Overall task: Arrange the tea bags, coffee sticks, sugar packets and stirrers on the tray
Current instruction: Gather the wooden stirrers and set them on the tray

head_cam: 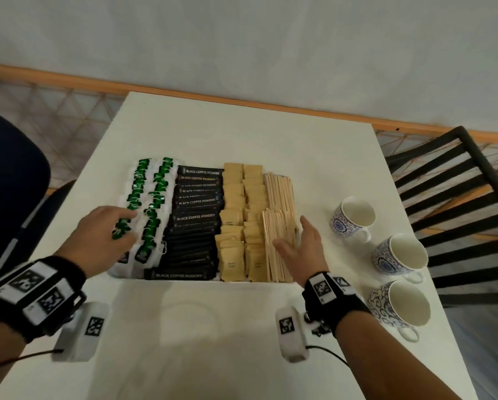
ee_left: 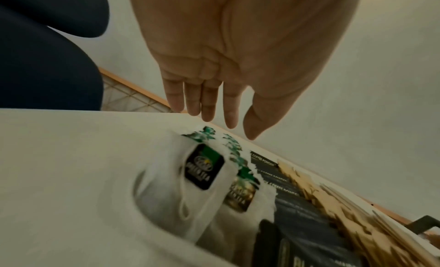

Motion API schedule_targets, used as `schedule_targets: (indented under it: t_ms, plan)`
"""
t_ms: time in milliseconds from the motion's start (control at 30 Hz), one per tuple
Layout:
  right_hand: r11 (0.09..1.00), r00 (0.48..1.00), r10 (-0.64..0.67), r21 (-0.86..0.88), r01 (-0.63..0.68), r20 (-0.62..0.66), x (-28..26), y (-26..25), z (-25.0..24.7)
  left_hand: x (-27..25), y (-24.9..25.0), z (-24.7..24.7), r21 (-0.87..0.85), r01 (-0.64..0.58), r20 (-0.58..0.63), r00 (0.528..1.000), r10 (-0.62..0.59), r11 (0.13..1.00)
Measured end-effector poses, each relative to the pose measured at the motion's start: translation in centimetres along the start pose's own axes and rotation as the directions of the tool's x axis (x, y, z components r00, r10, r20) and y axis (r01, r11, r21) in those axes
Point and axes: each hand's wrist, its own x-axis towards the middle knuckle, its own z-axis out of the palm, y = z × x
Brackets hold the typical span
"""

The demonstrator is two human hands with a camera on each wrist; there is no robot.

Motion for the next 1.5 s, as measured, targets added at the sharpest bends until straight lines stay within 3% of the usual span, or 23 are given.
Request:
schedule_targets:
  t_ms: [167, 333, 700, 767, 867, 967, 1100, 1233, 1400, 1500]
  plan:
    - [1.0, 1.0, 0.011, -0.019, -0.012, -0.025, 1.8, -1.5, 2.2, -1.7, -2.8, 0.5, -0.033, 0.023, -0.013, 1.0, -0.023, 0.999]
    - [0.98, 0.999, 0.044, -0.195, -0.047, -0.02, 2.1, -1.5, 3.3, -2.2, -4.2, 0.6, -0.051, 0.021, -0.025, 0.999, -0.022, 0.998]
    - [0.971, 0.999, 0.05, -0.236, -0.045, 0.018, 2.0, -0.9, 3.8, -1.1, -2.9, 0.8, -0.074, 0.033, 0.028, 0.999, -0.031, 0.997]
    - [0.982, 0.999, 0.032, -0.185, -0.03, 0.009, 2.0, -0.9, 3.7, -0.9, -2.6, 0.9, -0.079, 0.036, 0.045, 0.998, -0.033, 0.996]
    - [0.995, 1.0, 0.019, 0.102, -0.018, -0.009, 1.8, -0.8, 2.7, -0.5, -2.8, 0.6, -0.097, 0.042, 0.029, 0.999, -0.039, 0.994]
    - [0.955, 0.991, 0.117, 0.28, -0.096, -0.059, 1.4, 0.1, 1.0, 0.1, -3.3, 0.0, -0.128, 0.086, -0.004, 0.996, -0.088, 0.988]
    - [0.967, 0.975, 0.182, 0.201, -0.154, -0.129, -0.2, 3.2, -1.3, 0.5, -5.2, -0.2, -0.22, 0.224, -0.029, 0.971, -0.236, 0.949]
    - [0.956, 0.98, 0.196, 0.229, -0.182, -0.043, -2.1, 5.6, -1.8, 0.1, -6.3, 0.5, -0.3, 0.379, 0.006, 0.919, -0.395, 0.875]
    - [0.919, 0.977, 0.201, 0.333, -0.211, 0.066, -3.5, 5.9, -1.4, -0.2, -6.7, 1.9, -0.492, 0.468, 0.147, 0.876, -0.459, 0.734]
    - [0.913, 0.977, 0.202, 0.349, -0.211, 0.062, -3.6, 5.8, -1.2, -0.5, -6.3, 2.5, -0.515, 0.459, 0.169, 0.882, -0.439, 0.724]
